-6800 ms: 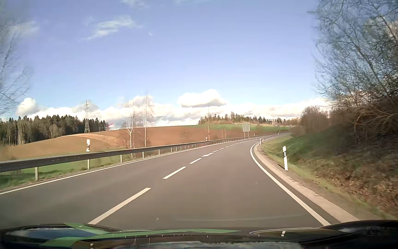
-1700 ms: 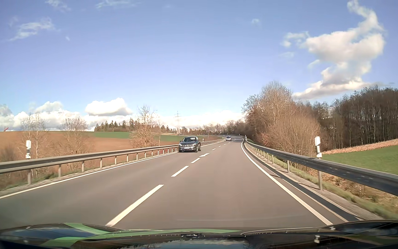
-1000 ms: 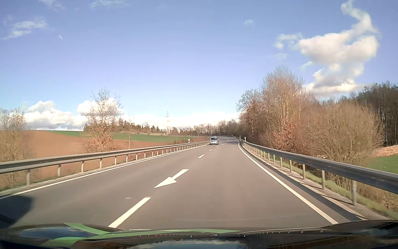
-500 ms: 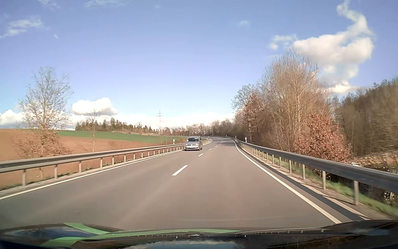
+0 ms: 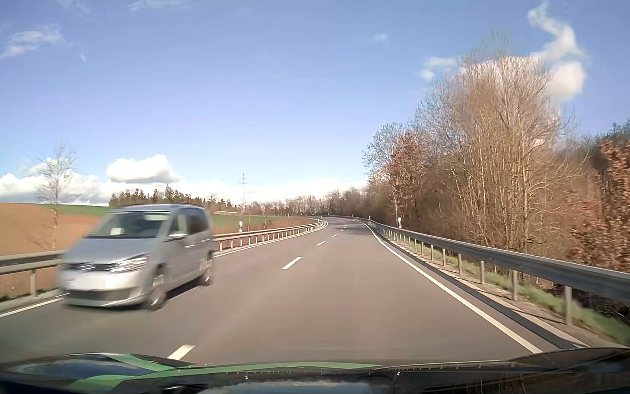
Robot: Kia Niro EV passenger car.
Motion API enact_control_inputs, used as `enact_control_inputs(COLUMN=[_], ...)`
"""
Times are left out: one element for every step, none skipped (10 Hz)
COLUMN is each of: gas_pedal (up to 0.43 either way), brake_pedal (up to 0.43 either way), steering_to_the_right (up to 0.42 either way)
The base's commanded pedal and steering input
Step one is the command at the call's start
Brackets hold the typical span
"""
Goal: Follow the waypoints while adhering to traffic rules and regulations
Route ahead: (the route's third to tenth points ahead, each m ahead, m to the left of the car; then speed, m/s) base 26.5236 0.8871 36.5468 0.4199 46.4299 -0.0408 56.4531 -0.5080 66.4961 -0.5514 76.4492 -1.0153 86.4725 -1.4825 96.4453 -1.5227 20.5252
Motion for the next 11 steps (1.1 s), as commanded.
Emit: enact_control_inputs(gas_pedal=[0.220,0.220,0.220,0.220,0.220,0.220,0.220,0.220,0.220,0.220,0.220], brake_pedal=[0.000,0.000,0.000,0.000,0.000,0.000,0.000,0.000,0.000,0.000,0.000], steering_to_the_right=[0.008,0.008,0.008,0.007,0.007,0.007,0.008,0.007,0.007,0.006,0.006])
